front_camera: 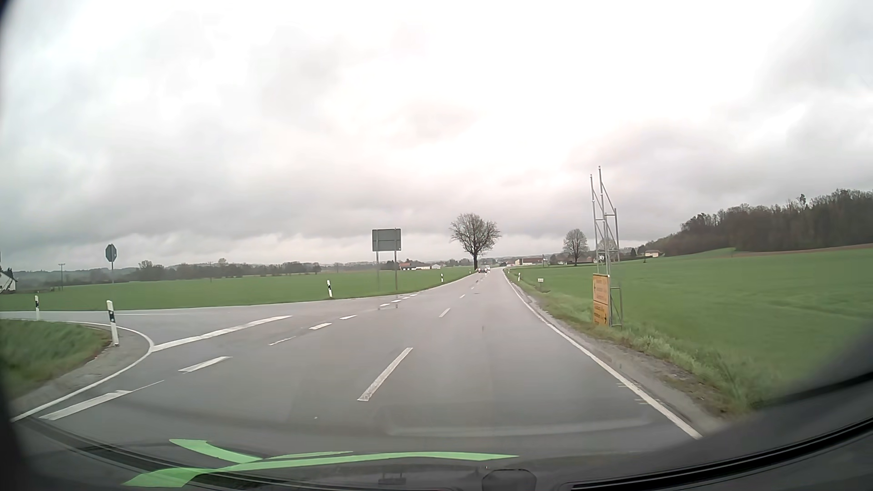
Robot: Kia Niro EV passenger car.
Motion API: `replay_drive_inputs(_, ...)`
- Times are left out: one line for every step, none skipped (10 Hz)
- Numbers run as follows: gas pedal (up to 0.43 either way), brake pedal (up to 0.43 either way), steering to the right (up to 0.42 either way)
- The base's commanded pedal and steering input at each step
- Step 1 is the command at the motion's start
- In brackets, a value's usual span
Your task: Follow the waypoints while adhering to traffic rules and regulations
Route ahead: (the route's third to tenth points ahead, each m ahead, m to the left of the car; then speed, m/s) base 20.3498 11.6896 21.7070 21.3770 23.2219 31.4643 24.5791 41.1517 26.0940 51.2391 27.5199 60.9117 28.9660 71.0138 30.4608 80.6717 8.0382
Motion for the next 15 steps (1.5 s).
replay_drive_inputs(0.0,0.037,0.008)
replay_drive_inputs(0.0,0.061,0.003)
replay_drive_inputs(0.0,0.067,0.0)
replay_drive_inputs(0.0,0.049,0.0)
replay_drive_inputs(0.0,0.049,-0.001)
replay_drive_inputs(0.0,0.061,-0.003)
replay_drive_inputs(0.0,0.085,-0.008)
replay_drive_inputs(0.0,0.122,-0.016)
replay_drive_inputs(0.0,0.134,-0.022)
replay_drive_inputs(0.0,0.134,-0.03)
replay_drive_inputs(0.0,0.146,-0.056)
replay_drive_inputs(0.0,0.152,-0.096)
replay_drive_inputs(0.0,0.14,-0.124)
replay_drive_inputs(0.0,0.128,-0.166)
replay_drive_inputs(0.0,0.14,-0.199)
